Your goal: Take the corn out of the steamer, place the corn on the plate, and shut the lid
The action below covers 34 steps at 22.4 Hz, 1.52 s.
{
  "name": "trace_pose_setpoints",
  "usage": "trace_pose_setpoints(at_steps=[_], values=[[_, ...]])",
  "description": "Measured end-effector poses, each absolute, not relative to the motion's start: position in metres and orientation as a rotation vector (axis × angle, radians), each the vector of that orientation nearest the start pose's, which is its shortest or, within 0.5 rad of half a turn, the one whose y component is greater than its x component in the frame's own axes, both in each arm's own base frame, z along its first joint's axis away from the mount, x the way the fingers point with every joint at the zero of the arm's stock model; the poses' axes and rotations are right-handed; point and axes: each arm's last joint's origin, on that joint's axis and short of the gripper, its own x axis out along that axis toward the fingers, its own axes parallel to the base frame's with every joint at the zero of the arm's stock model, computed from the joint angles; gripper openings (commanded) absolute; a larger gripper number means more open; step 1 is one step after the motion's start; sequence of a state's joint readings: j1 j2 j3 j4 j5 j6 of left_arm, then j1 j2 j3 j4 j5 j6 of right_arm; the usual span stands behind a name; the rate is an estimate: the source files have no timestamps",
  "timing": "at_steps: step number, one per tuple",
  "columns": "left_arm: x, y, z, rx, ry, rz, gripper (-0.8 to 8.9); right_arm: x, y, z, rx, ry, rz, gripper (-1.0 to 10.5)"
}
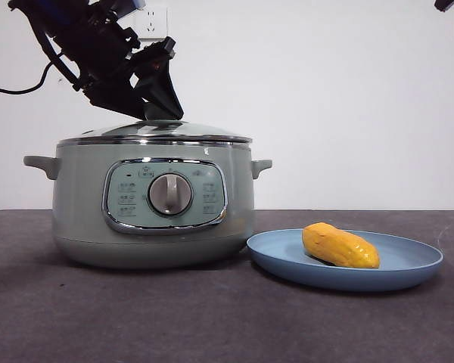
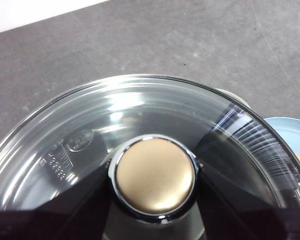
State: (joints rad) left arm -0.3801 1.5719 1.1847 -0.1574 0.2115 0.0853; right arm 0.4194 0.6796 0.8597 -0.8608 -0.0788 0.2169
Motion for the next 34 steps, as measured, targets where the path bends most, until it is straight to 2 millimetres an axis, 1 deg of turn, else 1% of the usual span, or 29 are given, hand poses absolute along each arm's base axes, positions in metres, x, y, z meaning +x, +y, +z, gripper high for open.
trace_pose_setpoints(at_steps=[12, 14, 15, 16, 17, 18, 19, 24, 26, 29, 32, 34], values=[[0.322, -0.135, 0.281, 0.161, 0.572, -0.592, -0.09, 0.109, 0.051, 0.311, 0.088, 0.726, 0.402, 5.4], [0.322, -0.135, 0.282, 0.162, 0.574, -0.592, 0.06, 0.109, 0.051, 0.312, 0.088, 0.725, 0.402, 5.4], [0.322, -0.135, 0.282, 0.162, 0.574, -0.592, 0.47, 0.109, 0.051, 0.312, 0.087, 0.725, 0.403, 5.4], [0.322, -0.135, 0.282, 0.162, 0.574, -0.591, 1.56, 0.109, 0.051, 0.312, 0.088, 0.725, 0.402, 5.4], [0.322, -0.135, 0.282, 0.162, 0.573, -0.592, 3.44, 0.109, 0.051, 0.312, 0.088, 0.725, 0.402, 5.4], [0.323, -0.135, 0.282, 0.162, 0.572, -0.591, 4.85, 0.109, 0.051, 0.311, 0.087, 0.726, 0.402, 5.4], [0.323, -0.135, 0.282, 0.162, 0.571, -0.591, 5.07, 0.109, 0.051, 0.312, 0.087, 0.725, 0.403, 5.4], [0.322, -0.134, 0.284, 0.172, 0.584, -0.587, 5.07, 0.109, 0.051, 0.311, 0.087, 0.726, 0.402, 5.4], [0.323, -0.135, 0.292, 0.171, 0.575, -0.586, 5.07, 0.109, 0.051, 0.311, 0.087, 0.726, 0.402, 5.4], [0.323, -0.134, 0.31, 0.17, 0.564, -0.587, 5.06, 0.109, 0.051, 0.311, 0.087, 0.725, 0.403, 5.4], [0.31, -0.129, 0.334, 0.174, 0.61, -0.587, 5.03, 0.109, 0.051, 0.311, 0.073, 0.722, 0.407, 5.4], [0.293, -0.122, 0.354, 0.179, 0.674, -0.588, 5.03, 0.108, 0.051, 0.311, 0.058, 0.724, 0.412, 5.4]])
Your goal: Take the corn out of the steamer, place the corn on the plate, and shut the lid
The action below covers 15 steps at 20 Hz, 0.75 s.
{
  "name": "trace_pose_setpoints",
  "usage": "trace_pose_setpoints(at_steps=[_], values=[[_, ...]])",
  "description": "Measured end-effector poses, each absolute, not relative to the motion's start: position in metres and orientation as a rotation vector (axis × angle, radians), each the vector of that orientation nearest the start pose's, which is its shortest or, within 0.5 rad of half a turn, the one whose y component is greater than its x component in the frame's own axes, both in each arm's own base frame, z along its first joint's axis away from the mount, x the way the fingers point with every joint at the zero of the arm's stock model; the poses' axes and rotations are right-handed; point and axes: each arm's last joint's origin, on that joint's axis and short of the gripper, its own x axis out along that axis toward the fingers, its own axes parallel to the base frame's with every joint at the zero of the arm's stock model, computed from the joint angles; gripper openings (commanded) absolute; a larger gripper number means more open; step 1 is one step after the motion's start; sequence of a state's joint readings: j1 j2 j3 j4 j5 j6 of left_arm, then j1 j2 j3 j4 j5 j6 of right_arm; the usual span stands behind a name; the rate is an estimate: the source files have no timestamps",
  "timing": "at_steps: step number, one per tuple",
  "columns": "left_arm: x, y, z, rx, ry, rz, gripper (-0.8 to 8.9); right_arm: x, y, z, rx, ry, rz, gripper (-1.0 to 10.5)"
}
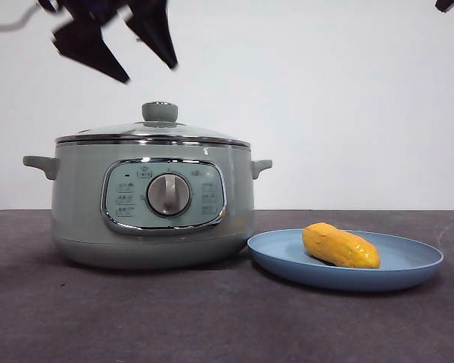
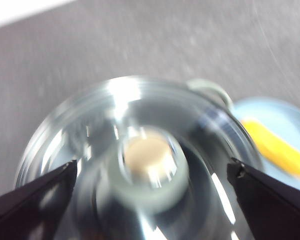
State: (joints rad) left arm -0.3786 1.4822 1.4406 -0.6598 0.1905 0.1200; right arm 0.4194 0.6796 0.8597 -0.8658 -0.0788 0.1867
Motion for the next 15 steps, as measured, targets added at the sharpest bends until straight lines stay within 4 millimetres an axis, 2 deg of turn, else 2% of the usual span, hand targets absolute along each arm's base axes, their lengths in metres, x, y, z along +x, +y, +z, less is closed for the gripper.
trace_pose_setpoints(at_steps=[5, 9, 11, 15], values=[[0.237, -0.104, 0.398, 0.135, 0.867, -0.703, 5.01, 0.106, 0.05, 0.308, -0.004, 0.76, 0.442, 5.3], [0.2, -0.092, 0.409, 0.096, 0.964, -0.77, 4.99, 0.103, 0.053, 0.307, -0.002, 0.785, 0.586, 5.3], [0.189, -0.087, 0.411, 0.096, 0.992, -0.768, 4.99, 0.102, 0.054, 0.307, -0.001, 0.785, 0.622, 5.3], [0.185, -0.086, 0.413, 0.099, 0.98, -0.769, 4.78, 0.102, 0.054, 0.307, -0.007, 0.783, 0.625, 5.2]])
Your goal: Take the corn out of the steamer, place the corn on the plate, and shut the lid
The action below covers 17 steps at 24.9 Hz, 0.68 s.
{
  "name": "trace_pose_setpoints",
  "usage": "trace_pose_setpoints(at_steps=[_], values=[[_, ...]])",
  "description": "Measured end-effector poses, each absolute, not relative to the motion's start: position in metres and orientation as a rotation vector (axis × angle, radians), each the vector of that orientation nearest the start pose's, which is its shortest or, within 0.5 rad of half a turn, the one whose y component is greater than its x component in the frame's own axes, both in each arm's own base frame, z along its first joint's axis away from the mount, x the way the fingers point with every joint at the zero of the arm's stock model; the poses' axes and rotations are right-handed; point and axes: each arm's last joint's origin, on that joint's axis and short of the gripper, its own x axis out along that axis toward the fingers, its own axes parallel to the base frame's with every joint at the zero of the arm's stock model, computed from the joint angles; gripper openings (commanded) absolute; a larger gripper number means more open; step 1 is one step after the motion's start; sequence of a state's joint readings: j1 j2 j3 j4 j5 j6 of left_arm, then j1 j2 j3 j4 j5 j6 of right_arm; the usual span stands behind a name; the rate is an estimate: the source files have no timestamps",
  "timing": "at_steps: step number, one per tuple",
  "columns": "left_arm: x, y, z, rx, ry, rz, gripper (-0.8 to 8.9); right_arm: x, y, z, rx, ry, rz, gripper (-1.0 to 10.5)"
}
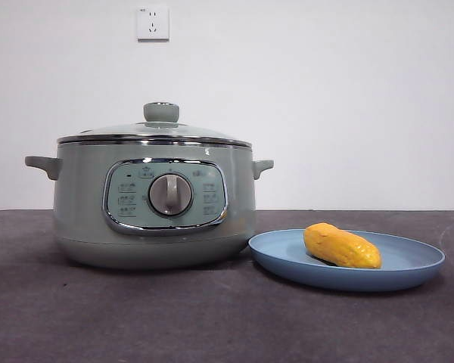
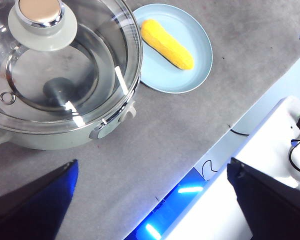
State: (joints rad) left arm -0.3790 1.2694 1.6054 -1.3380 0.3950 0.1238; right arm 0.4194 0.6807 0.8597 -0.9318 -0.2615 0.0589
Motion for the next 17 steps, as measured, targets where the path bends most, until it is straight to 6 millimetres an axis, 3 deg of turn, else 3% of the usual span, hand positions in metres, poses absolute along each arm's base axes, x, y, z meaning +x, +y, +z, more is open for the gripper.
trace_pose_setpoints(at_steps=[3, 8, 17], values=[[0.1854, -0.0858, 0.4134, 0.099, 0.98, -0.77, 3.29, 0.1021, 0.0537, 0.3069, -0.006, 0.783, 0.625, 3.8], [0.1854, -0.0858, 0.4134, 0.107, 0.977, -0.774, -0.18, 0.1021, 0.0537, 0.3068, -0.007, 0.784, 0.625, -0.2], [0.1856, -0.0859, 0.4136, 0.121, 0.968, -0.782, -0.04, 0.1021, 0.0536, 0.3068, -0.007, 0.783, 0.622, 0.0]])
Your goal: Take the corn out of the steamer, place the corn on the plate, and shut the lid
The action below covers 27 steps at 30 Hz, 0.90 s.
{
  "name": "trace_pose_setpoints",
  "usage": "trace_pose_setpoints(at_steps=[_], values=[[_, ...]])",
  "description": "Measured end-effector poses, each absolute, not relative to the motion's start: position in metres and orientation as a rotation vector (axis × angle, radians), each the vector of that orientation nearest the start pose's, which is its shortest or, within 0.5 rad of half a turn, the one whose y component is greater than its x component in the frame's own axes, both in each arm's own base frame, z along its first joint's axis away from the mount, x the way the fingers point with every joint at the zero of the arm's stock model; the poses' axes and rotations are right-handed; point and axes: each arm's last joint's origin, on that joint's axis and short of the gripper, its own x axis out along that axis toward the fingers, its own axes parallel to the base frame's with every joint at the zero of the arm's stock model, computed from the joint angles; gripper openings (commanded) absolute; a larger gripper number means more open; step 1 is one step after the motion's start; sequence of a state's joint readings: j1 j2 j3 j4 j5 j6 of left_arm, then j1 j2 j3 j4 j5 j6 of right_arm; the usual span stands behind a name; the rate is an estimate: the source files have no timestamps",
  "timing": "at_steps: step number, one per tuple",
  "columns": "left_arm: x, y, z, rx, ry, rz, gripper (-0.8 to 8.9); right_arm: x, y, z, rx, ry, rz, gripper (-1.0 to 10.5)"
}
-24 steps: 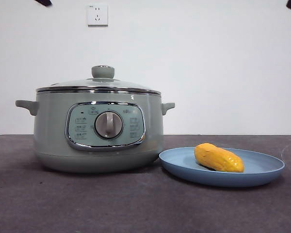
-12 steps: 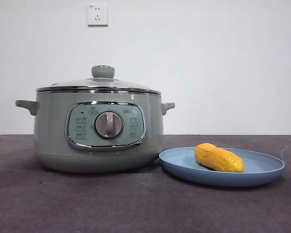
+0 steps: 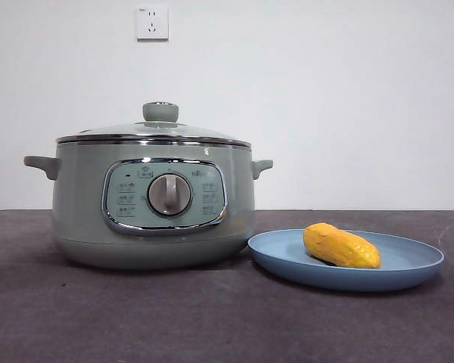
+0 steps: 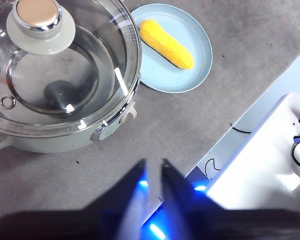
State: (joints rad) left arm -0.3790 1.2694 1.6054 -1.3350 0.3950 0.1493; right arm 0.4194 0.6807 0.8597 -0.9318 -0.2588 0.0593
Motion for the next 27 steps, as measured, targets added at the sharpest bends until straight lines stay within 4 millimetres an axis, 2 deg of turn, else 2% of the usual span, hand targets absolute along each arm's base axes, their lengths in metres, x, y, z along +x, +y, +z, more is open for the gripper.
trace_pose_setpoints(at_steps=[23, 27], values=[[0.1857, -0.0859, 0.4136, 0.124, 0.966, -0.782, -0.04, 0.1021, 0.0536, 0.3068, -0.008, 0.783, 0.622, 0.0], [0.1885, -0.0855, 0.4164, 0.16, 0.903, -0.798, -0.04, 0.1021, 0.0536, 0.3068, -0.008, 0.783, 0.622, 0.0]])
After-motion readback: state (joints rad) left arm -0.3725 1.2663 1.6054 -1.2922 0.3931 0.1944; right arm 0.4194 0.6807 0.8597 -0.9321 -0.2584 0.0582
